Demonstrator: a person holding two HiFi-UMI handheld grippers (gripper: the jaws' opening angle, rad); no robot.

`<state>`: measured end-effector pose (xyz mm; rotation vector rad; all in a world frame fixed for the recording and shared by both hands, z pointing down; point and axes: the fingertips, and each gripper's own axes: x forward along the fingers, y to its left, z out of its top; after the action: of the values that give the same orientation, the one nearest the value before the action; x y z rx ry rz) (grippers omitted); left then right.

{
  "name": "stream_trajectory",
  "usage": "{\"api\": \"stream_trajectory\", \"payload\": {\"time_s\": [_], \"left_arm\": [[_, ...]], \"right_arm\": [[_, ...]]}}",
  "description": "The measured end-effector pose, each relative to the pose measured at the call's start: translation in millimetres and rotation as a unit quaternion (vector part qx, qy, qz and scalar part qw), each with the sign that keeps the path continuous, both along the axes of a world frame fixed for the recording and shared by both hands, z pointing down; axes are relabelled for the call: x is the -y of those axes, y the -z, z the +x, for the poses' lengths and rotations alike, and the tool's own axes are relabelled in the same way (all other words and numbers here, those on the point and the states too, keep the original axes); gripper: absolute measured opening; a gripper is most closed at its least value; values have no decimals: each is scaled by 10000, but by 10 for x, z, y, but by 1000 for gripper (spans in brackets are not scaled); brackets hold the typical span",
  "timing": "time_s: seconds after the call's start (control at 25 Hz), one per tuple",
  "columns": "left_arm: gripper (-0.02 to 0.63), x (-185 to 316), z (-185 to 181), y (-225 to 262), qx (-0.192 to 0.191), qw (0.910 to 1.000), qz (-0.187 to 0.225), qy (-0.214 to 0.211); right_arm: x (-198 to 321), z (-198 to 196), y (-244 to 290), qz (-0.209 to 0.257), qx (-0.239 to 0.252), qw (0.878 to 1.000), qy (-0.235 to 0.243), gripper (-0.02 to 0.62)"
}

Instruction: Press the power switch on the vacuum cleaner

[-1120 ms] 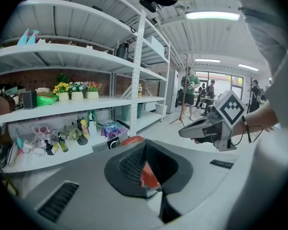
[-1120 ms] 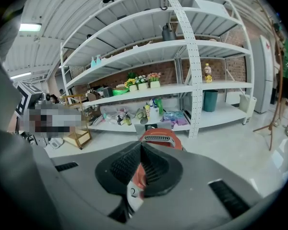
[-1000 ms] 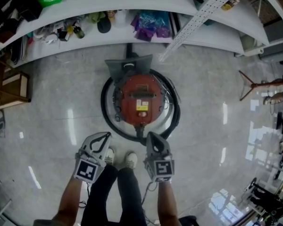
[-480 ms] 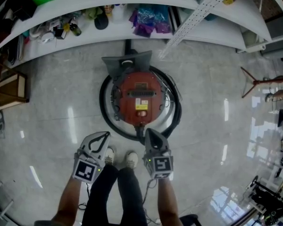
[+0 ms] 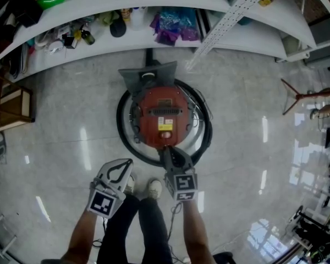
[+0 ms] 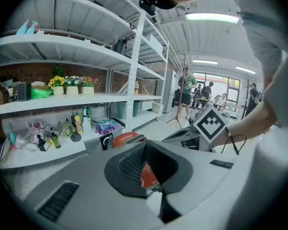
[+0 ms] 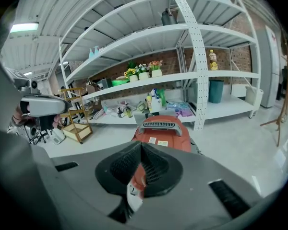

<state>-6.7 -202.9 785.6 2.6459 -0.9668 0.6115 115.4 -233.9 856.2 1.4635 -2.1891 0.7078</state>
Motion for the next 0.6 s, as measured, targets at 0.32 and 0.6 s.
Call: {"api": "stream_trajectory", "payload": {"time_s": [0.32, 0.6], "left_arm": [[8, -76, -6, -54, -20, 10000, -67, -67], [8, -85, -23, -80, -44, 9999, -99, -31]], "right_arm": [[100, -83, -273, -162, 1, 9999, 5, 9], [168, -150, -434, -204, -35, 9997, 98, 9]]}}
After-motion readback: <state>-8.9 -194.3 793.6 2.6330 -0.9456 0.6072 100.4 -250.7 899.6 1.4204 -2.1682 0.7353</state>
